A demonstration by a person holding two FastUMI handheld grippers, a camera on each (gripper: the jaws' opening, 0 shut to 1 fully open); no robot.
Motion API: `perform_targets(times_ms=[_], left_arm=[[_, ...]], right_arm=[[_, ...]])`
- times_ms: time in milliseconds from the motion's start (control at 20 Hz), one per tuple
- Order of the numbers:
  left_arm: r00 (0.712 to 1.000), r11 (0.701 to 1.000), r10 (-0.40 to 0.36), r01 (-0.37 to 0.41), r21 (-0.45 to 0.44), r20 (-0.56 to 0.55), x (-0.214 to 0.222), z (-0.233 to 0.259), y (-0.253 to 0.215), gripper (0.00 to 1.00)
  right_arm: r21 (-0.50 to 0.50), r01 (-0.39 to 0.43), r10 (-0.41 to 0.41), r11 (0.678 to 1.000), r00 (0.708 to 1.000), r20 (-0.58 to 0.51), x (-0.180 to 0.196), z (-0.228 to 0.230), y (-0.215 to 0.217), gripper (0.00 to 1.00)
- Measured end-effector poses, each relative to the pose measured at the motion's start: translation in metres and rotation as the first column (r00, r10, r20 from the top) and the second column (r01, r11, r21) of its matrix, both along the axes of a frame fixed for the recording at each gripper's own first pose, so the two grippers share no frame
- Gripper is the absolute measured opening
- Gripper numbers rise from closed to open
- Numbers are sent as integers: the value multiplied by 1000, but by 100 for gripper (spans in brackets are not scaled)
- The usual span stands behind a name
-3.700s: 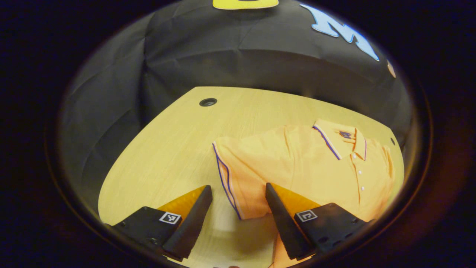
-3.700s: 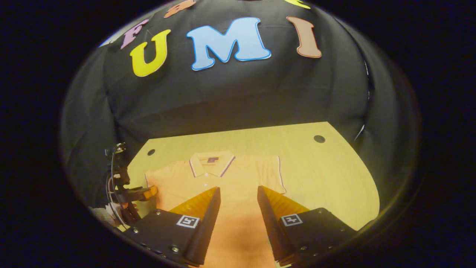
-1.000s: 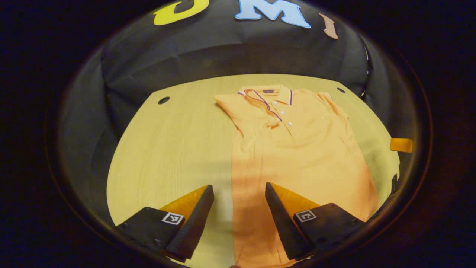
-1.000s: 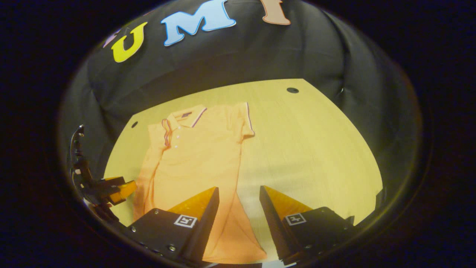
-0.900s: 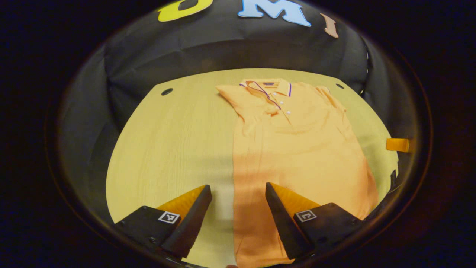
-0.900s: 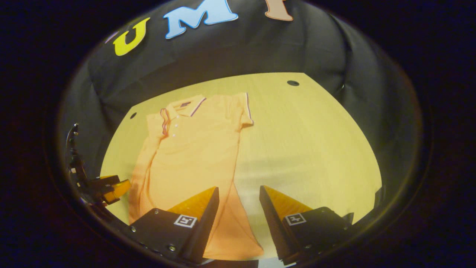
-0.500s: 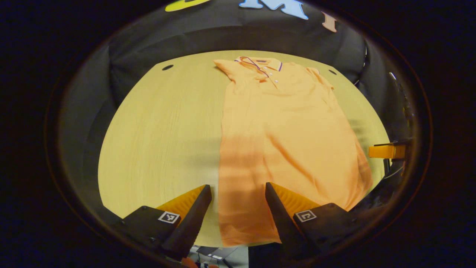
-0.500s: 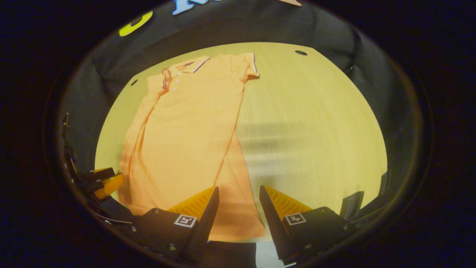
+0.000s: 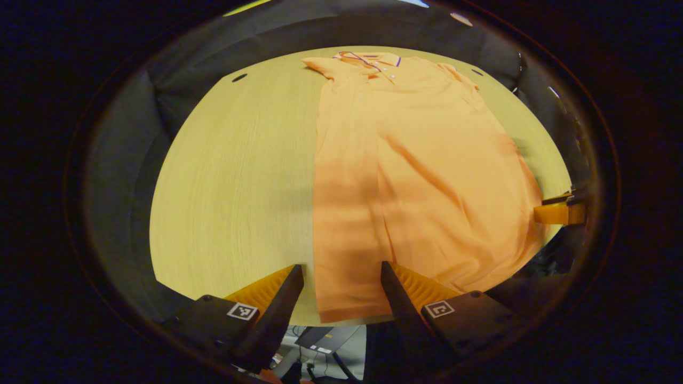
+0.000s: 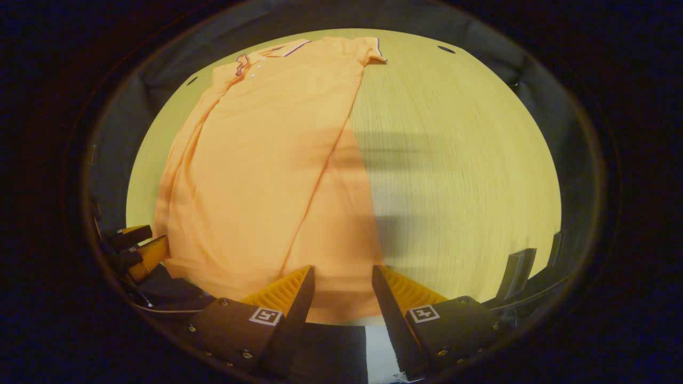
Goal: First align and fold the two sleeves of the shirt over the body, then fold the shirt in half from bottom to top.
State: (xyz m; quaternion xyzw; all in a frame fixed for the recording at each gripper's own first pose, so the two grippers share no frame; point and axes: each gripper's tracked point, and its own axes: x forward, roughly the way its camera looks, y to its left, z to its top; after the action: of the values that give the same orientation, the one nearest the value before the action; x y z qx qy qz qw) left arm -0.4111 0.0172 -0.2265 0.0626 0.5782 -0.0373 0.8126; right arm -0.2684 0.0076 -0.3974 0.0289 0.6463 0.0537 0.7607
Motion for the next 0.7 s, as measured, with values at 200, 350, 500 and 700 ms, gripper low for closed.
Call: perform_targets(times_ms=[200,350,500,700], left_arm=[[1000,1000,-7,7,4,-23,2,-2,-3,95],[998,999,22,-24,-29,-66,7,-4,-8,95],[994,998,44,-48,-37,-102,8,-6,-12,92],[987,999,21,-27,-33,-157,9,-7,-17,82]], right_arm=[[-47,-50,48,998,998,-45,-2,-2,0,71],[-62,-62,54,996,991,-121,-1,-3,1,73],[-71,-46,33,996,984,-174,1,-3,1,75],[-75,-55,39,996,980,-195,-2,-3,1,75]])
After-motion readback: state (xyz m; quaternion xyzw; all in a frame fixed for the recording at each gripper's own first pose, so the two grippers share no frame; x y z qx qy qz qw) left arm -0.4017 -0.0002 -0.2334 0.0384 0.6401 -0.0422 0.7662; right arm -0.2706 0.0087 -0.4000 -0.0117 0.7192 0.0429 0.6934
